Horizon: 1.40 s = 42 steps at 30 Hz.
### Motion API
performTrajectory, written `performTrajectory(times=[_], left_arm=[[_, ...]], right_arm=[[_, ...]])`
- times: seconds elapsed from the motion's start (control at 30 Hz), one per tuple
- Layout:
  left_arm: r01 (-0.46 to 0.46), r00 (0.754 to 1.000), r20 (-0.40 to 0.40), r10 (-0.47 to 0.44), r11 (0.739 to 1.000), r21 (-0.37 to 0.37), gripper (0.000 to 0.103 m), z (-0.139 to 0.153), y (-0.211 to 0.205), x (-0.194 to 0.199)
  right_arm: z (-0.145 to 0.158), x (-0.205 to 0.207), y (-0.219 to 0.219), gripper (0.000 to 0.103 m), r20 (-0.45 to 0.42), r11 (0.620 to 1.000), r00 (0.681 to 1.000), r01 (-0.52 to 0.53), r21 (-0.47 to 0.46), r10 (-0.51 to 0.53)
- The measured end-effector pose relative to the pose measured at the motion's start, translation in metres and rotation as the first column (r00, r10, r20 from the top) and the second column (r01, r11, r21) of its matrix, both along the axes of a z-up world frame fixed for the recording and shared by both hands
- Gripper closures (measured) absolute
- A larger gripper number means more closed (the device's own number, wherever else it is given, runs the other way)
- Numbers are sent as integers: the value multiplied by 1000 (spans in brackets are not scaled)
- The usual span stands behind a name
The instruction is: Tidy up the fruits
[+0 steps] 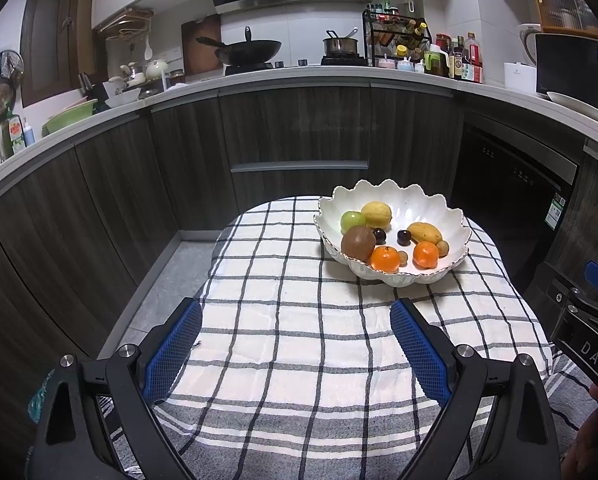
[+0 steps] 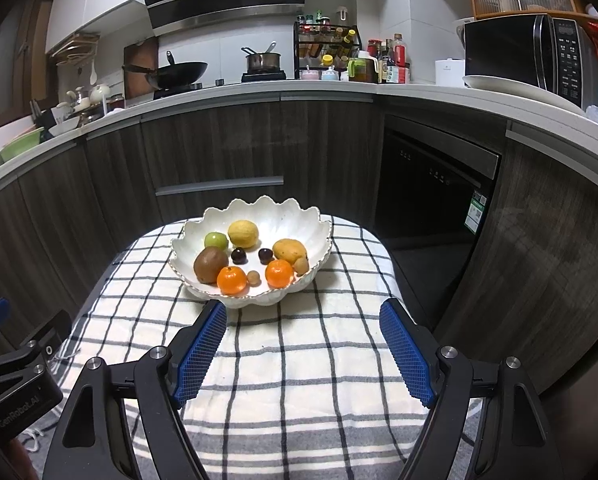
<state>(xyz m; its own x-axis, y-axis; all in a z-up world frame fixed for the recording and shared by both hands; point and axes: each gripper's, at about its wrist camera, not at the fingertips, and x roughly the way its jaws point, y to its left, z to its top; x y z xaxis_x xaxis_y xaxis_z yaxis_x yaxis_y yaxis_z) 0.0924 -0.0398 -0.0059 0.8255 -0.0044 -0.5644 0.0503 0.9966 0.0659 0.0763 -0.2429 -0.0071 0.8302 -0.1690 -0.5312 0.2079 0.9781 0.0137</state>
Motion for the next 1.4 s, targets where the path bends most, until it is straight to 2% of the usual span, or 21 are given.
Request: performTrajectory(times=[1.4], left_arm=[[1,1000,-9,-1,1000,-10,7,1,3,0]], right_arm=[[0,1,1,24,-5,1000,1000,-1,1,1]])
